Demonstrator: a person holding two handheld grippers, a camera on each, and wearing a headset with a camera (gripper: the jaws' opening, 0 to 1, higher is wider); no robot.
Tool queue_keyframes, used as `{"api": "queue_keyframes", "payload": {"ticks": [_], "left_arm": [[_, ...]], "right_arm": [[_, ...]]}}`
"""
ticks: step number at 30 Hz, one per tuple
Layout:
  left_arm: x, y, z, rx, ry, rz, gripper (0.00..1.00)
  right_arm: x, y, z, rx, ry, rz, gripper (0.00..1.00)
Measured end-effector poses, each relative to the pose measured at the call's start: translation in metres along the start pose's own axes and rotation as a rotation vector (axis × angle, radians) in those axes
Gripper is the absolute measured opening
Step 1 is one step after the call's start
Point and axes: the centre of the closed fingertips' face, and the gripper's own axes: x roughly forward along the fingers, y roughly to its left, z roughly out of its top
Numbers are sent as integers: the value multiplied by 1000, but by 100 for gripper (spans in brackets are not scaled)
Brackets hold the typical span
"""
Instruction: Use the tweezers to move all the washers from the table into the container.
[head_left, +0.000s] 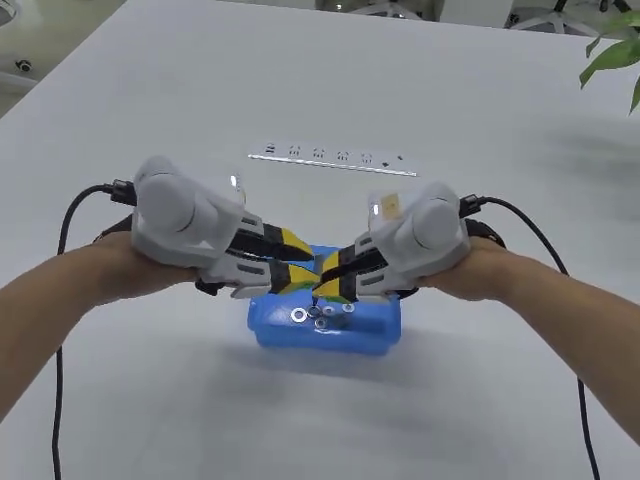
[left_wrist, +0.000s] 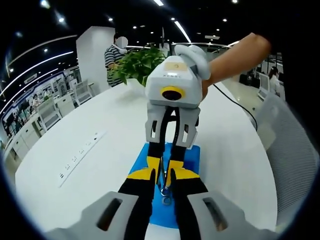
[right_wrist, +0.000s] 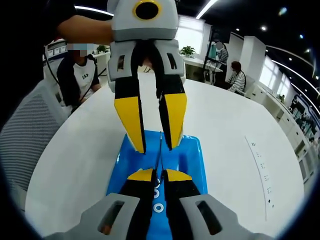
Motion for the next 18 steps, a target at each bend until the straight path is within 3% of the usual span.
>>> {"api": "queue_keyframes", "payload": {"ticks": [9, 18], "left_arm": [[5, 2, 1, 31, 9, -12, 8], [4, 3, 3, 35, 12, -9, 6]], "right_arm": [[-1, 0, 0, -2, 4, -4, 8], [-3, -1, 2, -4, -2, -13, 8]]}}
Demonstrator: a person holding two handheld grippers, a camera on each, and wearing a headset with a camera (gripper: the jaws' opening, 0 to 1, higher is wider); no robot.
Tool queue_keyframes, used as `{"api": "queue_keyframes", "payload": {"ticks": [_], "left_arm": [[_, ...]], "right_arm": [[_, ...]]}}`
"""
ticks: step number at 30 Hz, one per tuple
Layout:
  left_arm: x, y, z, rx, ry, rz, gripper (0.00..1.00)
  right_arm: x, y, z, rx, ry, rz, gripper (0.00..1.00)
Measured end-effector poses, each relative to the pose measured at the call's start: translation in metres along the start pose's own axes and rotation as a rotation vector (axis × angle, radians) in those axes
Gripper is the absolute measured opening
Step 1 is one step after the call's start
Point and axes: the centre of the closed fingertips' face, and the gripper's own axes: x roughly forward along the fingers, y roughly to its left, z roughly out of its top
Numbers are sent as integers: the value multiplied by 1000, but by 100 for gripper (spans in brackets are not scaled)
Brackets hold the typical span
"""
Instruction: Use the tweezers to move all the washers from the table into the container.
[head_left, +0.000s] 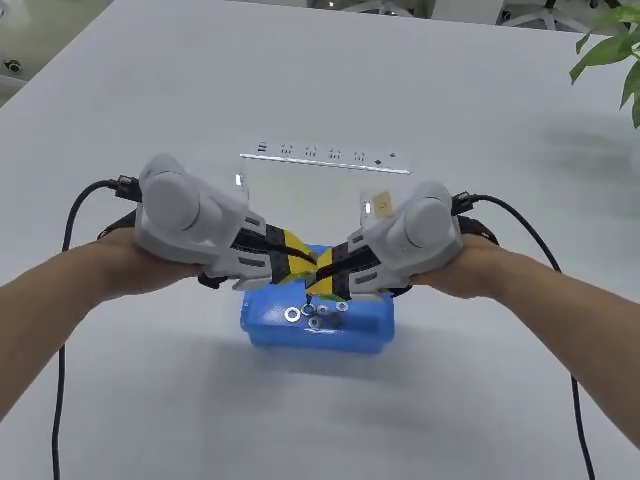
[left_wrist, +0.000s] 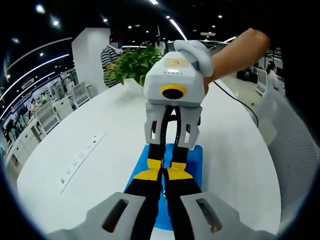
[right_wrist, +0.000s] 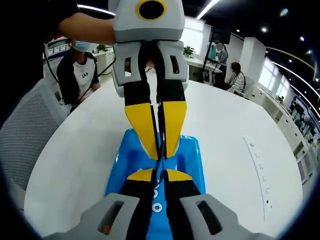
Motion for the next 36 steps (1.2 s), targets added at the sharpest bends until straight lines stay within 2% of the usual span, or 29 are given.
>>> {"api": "queue_keyframes", "payload": {"ticks": [17, 30, 36], "left_arm": [[-6, -3, 9, -8, -13, -14, 6], [-15, -9, 27, 17, -26, -30, 6], [-21, -16, 33, 29, -27, -43, 6]], "right_arm": [[-6, 2, 9, 25, -25, -7, 7], [-22, 7, 21, 53, -54, -27, 7], [-29, 14, 28, 53, -56, -34, 7]]}}
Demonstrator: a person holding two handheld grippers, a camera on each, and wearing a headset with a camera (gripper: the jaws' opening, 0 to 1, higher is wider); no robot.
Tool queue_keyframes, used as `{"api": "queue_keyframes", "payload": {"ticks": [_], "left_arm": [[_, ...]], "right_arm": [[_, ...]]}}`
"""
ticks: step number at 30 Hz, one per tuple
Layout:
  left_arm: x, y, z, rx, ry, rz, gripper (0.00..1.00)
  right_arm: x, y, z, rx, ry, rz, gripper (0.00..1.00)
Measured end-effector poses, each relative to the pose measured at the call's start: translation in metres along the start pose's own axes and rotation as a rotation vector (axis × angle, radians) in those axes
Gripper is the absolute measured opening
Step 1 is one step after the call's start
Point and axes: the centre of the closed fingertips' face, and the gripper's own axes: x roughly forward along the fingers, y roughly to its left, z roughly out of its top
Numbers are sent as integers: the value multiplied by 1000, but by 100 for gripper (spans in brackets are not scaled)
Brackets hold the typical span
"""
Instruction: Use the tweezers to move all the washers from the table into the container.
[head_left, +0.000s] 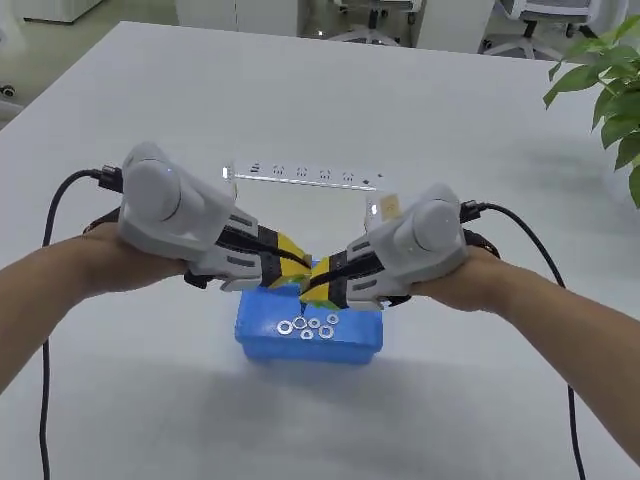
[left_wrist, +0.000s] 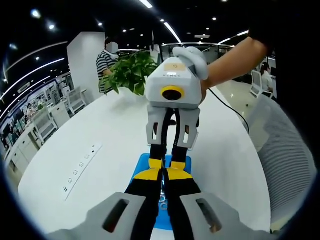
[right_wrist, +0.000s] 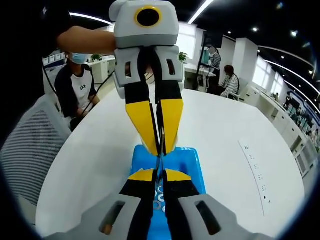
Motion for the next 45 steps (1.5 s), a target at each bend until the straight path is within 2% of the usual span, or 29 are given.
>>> {"api": "queue_keyframes", "payload": {"ticks": [12, 25, 32, 37, 45], "left_arm": [[-17, -21, 18, 29, -5, -51, 6], [-27, -53, 15, 51, 31, -102, 6], [-26, -68, 0, 40, 55, -119, 6], [-20, -80, -20, 34, 100, -134, 6], [-6, -95, -44, 18, 144, -148, 6]], "right_arm": [[-17, 21, 17, -8, 4, 5, 6], [-27, 51, 20, -54, 48, 14, 6], [-24, 67, 12, -62, 75, 23, 6], [-20, 78, 1, -54, 92, 30, 6], [-9, 94, -19, -50, 137, 43, 6]]}}
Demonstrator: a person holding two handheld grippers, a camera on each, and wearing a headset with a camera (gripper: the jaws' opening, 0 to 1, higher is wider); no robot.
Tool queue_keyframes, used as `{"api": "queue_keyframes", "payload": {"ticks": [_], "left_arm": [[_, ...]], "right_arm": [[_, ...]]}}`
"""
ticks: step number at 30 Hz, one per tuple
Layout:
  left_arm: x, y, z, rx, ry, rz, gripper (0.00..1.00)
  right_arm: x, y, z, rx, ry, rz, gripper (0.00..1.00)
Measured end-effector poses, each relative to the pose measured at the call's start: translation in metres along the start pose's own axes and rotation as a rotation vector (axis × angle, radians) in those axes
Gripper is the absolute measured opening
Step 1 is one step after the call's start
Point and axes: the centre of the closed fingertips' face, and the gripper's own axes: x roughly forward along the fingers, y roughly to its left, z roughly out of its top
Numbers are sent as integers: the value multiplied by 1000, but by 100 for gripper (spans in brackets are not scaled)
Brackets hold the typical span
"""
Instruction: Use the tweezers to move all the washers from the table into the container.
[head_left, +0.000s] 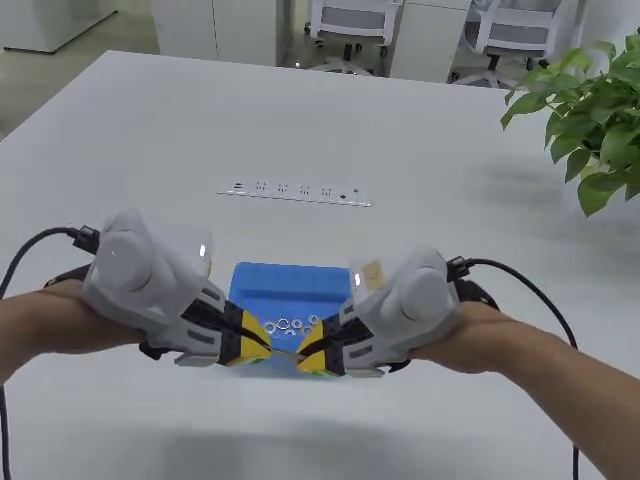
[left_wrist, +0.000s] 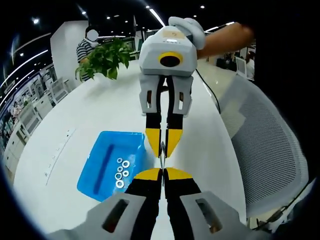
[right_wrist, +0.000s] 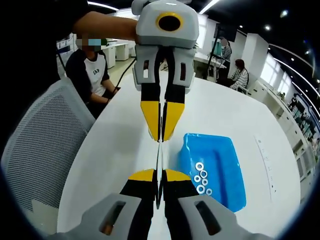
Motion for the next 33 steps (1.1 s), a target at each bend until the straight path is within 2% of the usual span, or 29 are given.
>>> {"api": "queue_keyframes", "payload": {"ticks": [14, 21, 28, 33], "left_arm": [[24, -19, -35, -5, 93, -42, 6], [36, -22, -53, -3, 143, -53, 6], [44, -19, -65, -1, 177, -52, 6], [48, -22, -71, -3, 192, -61, 6]], "right_arm": [[26, 23, -23, 12, 59, 19, 6], [36, 28, -33, 4, 91, 21, 6], [41, 27, -40, 27, 103, 12, 7], [46, 30, -43, 34, 109, 18, 7]]}}
